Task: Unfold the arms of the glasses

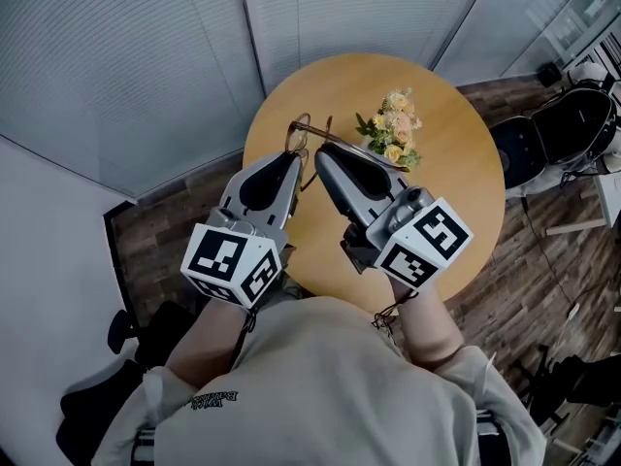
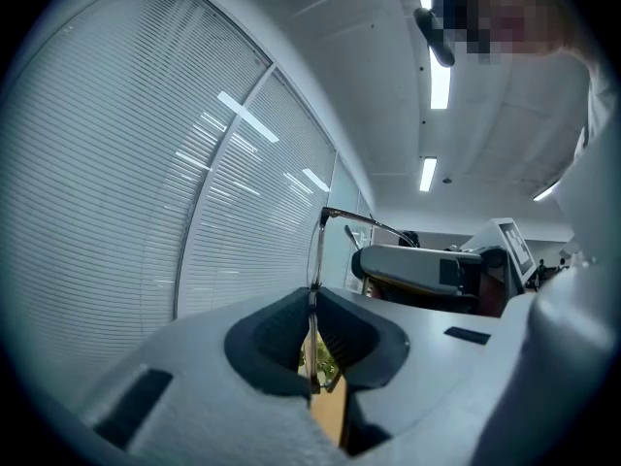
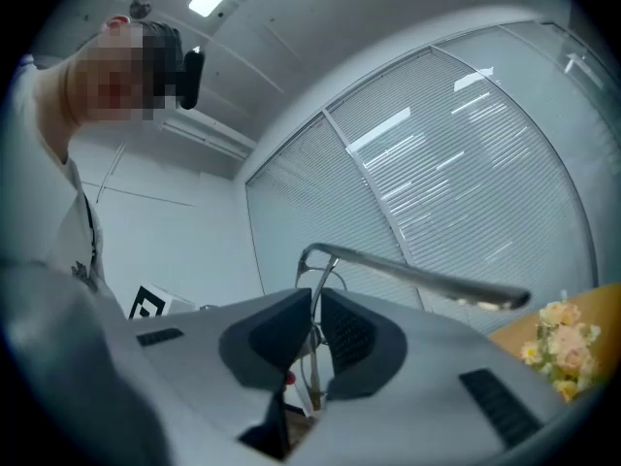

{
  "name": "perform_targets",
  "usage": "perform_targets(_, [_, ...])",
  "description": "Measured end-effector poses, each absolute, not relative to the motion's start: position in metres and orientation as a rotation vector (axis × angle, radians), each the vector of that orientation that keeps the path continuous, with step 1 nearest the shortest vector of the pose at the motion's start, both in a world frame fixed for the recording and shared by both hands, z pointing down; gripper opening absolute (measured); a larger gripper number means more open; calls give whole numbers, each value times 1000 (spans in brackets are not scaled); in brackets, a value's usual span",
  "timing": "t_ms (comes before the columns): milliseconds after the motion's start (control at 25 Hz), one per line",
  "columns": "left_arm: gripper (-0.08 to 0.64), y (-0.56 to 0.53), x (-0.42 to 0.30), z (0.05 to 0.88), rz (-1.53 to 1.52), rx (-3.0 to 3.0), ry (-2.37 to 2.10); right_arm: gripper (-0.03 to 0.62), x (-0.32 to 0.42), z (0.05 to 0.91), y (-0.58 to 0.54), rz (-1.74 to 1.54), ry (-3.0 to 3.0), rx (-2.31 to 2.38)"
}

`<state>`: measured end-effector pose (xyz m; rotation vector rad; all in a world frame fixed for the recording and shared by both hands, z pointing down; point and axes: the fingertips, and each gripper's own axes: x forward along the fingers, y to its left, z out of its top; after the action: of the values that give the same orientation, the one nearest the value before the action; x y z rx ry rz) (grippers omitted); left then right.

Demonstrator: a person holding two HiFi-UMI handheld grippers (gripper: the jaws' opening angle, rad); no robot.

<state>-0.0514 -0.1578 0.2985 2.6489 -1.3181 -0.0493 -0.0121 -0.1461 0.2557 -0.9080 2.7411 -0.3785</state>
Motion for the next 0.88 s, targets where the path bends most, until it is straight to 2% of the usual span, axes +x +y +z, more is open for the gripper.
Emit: perform_targets(880, [40,-168,-84,298,-79,2581,-1414,46,24,317,-143,-522,2746,-1085])
